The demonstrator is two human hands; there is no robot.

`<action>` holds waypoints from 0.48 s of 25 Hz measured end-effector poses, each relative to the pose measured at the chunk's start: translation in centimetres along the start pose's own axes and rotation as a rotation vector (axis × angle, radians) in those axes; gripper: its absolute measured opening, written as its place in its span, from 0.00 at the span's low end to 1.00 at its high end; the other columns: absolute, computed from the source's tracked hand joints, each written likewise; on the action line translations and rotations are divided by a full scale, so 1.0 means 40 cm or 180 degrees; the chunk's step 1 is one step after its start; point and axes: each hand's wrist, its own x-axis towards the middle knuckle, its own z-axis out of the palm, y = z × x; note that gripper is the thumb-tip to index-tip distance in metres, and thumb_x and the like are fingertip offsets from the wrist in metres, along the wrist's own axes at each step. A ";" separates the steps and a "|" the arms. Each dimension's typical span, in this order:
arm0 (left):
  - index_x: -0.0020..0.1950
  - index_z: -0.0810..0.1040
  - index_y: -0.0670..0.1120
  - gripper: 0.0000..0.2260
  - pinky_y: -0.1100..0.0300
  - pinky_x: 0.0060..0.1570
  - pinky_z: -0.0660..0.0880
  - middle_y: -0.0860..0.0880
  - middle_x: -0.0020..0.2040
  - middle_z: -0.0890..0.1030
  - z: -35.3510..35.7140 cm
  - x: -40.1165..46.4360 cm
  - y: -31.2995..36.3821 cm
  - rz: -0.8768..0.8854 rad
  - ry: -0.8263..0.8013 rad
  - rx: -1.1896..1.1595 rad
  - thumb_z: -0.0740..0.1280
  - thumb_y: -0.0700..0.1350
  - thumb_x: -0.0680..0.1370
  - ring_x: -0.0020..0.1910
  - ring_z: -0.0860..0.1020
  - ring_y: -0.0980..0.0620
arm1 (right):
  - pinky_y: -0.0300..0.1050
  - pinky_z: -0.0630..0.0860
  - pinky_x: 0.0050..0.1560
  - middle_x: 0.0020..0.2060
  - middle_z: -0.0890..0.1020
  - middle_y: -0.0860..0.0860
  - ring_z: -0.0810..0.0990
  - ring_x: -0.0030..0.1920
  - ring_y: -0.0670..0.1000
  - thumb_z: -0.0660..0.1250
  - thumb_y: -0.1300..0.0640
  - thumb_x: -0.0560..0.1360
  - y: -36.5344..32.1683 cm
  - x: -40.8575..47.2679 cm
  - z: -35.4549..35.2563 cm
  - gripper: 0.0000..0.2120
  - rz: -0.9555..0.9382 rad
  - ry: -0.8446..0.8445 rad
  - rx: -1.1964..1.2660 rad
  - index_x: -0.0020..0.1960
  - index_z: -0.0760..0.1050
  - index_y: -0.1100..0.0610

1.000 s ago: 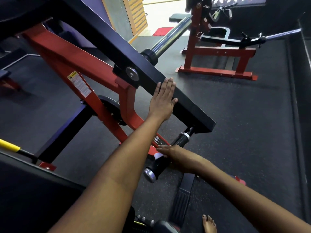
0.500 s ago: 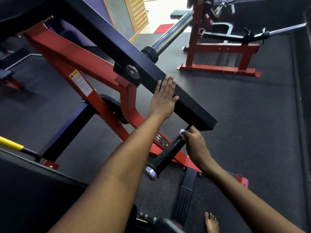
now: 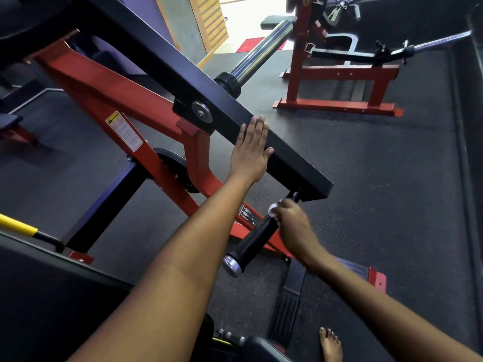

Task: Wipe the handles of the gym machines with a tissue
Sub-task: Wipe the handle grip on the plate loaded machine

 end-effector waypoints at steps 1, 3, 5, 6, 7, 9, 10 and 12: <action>0.78 0.37 0.41 0.28 0.52 0.72 0.31 0.44 0.79 0.37 -0.001 0.001 -0.003 -0.0007 0.0000 -0.0007 0.44 0.53 0.85 0.77 0.36 0.47 | 0.48 0.72 0.48 0.47 0.75 0.58 0.73 0.48 0.56 0.62 0.67 0.74 -0.036 -0.040 0.020 0.06 -0.0252 -0.0195 -0.0127 0.49 0.76 0.63; 0.78 0.37 0.41 0.28 0.52 0.72 0.31 0.45 0.79 0.37 -0.001 0.001 -0.010 0.0014 -0.0018 -0.0006 0.44 0.54 0.84 0.77 0.36 0.47 | 0.48 0.72 0.51 0.49 0.76 0.58 0.74 0.51 0.56 0.61 0.70 0.72 -0.092 -0.109 0.037 0.11 -0.0987 -0.0530 -0.0305 0.51 0.77 0.64; 0.78 0.37 0.42 0.28 0.53 0.72 0.31 0.45 0.79 0.38 -0.001 0.001 -0.014 0.0092 -0.0041 0.0011 0.44 0.54 0.84 0.77 0.36 0.48 | 0.41 0.70 0.53 0.51 0.77 0.55 0.74 0.53 0.53 0.63 0.66 0.75 -0.100 -0.088 0.015 0.10 -0.1382 -0.0590 -0.0325 0.54 0.78 0.61; 0.78 0.38 0.42 0.28 0.53 0.73 0.32 0.45 0.79 0.38 -0.001 0.001 -0.018 0.0132 -0.0048 0.0012 0.45 0.54 0.84 0.78 0.37 0.48 | 0.39 0.68 0.53 0.53 0.77 0.55 0.74 0.54 0.53 0.62 0.64 0.76 -0.085 -0.037 0.002 0.10 -0.1291 -0.0481 -0.0390 0.55 0.79 0.62; 0.78 0.38 0.42 0.28 0.53 0.73 0.32 0.45 0.79 0.38 -0.001 0.002 -0.021 0.0155 -0.0045 0.0038 0.45 0.54 0.84 0.78 0.37 0.48 | 0.39 0.68 0.53 0.54 0.77 0.56 0.74 0.55 0.54 0.62 0.64 0.77 -0.059 0.025 -0.014 0.10 -0.0991 -0.0314 -0.0593 0.55 0.79 0.62; 0.78 0.38 0.42 0.28 0.52 0.74 0.33 0.45 0.79 0.39 0.001 -0.001 -0.025 0.0171 -0.0044 0.0126 0.44 0.54 0.84 0.78 0.38 0.47 | 0.43 0.70 0.53 0.55 0.77 0.57 0.71 0.55 0.55 0.62 0.66 0.76 -0.003 0.119 -0.052 0.11 -0.0351 -0.0188 -0.1073 0.55 0.78 0.63; 0.78 0.39 0.42 0.28 0.52 0.74 0.33 0.45 0.79 0.39 0.002 -0.001 -0.026 0.0192 -0.0052 0.0146 0.44 0.55 0.84 0.78 0.38 0.47 | 0.45 0.72 0.52 0.54 0.77 0.57 0.71 0.55 0.55 0.62 0.66 0.75 0.002 0.128 -0.050 0.10 -0.0225 -0.0274 -0.1325 0.55 0.78 0.63; 0.79 0.40 0.42 0.28 0.52 0.74 0.33 0.45 0.79 0.40 0.004 0.000 -0.028 0.0241 -0.0043 0.0134 0.45 0.55 0.84 0.78 0.38 0.47 | 0.46 0.75 0.52 0.50 0.76 0.56 0.73 0.54 0.55 0.63 0.65 0.75 -0.045 0.083 -0.017 0.08 -0.0376 -0.0594 -0.1435 0.53 0.77 0.63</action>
